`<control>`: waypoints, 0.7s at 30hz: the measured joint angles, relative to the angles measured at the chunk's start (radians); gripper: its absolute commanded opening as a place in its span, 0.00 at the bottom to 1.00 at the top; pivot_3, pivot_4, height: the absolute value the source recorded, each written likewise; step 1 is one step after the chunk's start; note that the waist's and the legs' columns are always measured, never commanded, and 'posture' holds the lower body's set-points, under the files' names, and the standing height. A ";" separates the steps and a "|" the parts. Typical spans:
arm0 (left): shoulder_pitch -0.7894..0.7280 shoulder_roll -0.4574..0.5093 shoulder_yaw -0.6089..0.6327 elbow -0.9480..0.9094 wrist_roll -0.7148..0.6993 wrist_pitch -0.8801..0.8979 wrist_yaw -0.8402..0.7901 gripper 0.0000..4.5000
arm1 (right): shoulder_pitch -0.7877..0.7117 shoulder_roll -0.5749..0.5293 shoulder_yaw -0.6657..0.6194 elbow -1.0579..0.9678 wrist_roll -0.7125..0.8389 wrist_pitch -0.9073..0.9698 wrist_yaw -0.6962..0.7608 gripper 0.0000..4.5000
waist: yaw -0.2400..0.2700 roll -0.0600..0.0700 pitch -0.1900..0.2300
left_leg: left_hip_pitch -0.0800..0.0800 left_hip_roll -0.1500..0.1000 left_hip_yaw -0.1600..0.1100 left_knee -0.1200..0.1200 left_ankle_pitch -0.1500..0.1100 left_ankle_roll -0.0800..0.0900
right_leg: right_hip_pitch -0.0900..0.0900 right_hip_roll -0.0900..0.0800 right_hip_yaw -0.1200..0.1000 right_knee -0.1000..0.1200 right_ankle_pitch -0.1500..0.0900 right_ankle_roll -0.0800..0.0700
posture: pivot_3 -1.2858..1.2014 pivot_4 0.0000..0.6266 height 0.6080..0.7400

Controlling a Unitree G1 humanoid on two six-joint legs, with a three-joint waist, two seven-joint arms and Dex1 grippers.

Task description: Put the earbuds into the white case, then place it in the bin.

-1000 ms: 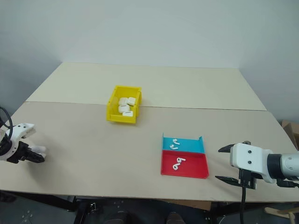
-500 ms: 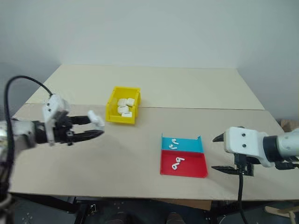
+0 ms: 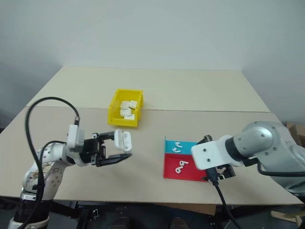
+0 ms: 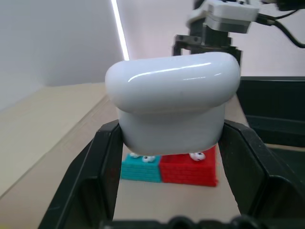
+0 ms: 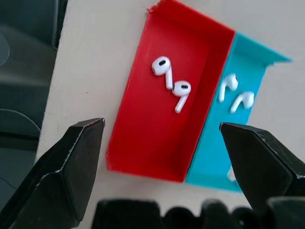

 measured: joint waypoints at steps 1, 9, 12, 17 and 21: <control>0.000 0.000 -0.006 0.006 -0.008 -0.003 -0.013 0.61 | -0.013 0.014 0.021 0.001 -0.013 0.002 0.008 1.00 | 0.000 0.000 0.000 | 0.000 0.000 0.000 0.000 0.000 0.000 | 0.000 0.000 0.000 0.000 0.000 0.000 | 0.52 0.24 1.00; 0.051 -0.016 -0.036 0.048 0.011 -0.182 -0.064 0.61 | -0.161 0.163 0.216 0.058 -0.166 0.061 0.070 1.00 | 0.001 0.000 0.000 | -0.001 0.001 0.000 0.000 0.000 0.000 | 0.000 0.000 0.000 0.000 0.000 0.000 | 0.52 0.24 1.00; 0.070 -0.013 -0.039 0.041 0.011 -0.191 -0.047 0.61 | -0.188 0.198 0.261 0.078 -0.209 0.063 0.091 0.87 | 0.002 0.000 0.000 | 0.000 0.000 0.000 0.000 0.000 0.000 | 0.000 0.000 0.000 0.000 0.000 0.000 | 0.52 0.24 1.00; 0.093 -0.005 -0.042 0.031 0.024 -0.210 -0.026 0.61 | -0.208 0.258 0.312 0.112 -0.283 0.022 0.116 0.72 | 0.003 0.000 0.000 | 0.000 0.001 0.000 0.000 0.000 0.000 | 0.000 0.000 -0.001 0.000 0.000 0.000 | 0.52 0.24 1.00; 0.112 -0.001 -0.045 0.017 0.027 -0.212 -0.011 0.61 | -0.215 0.280 0.336 0.133 -0.321 -0.019 0.139 0.64 | 0.003 0.000 0.000 | 0.000 0.001 0.000 0.000 0.000 0.000 | 0.000 0.000 -0.001 0.000 0.000 0.000 | 0.52 0.24 1.00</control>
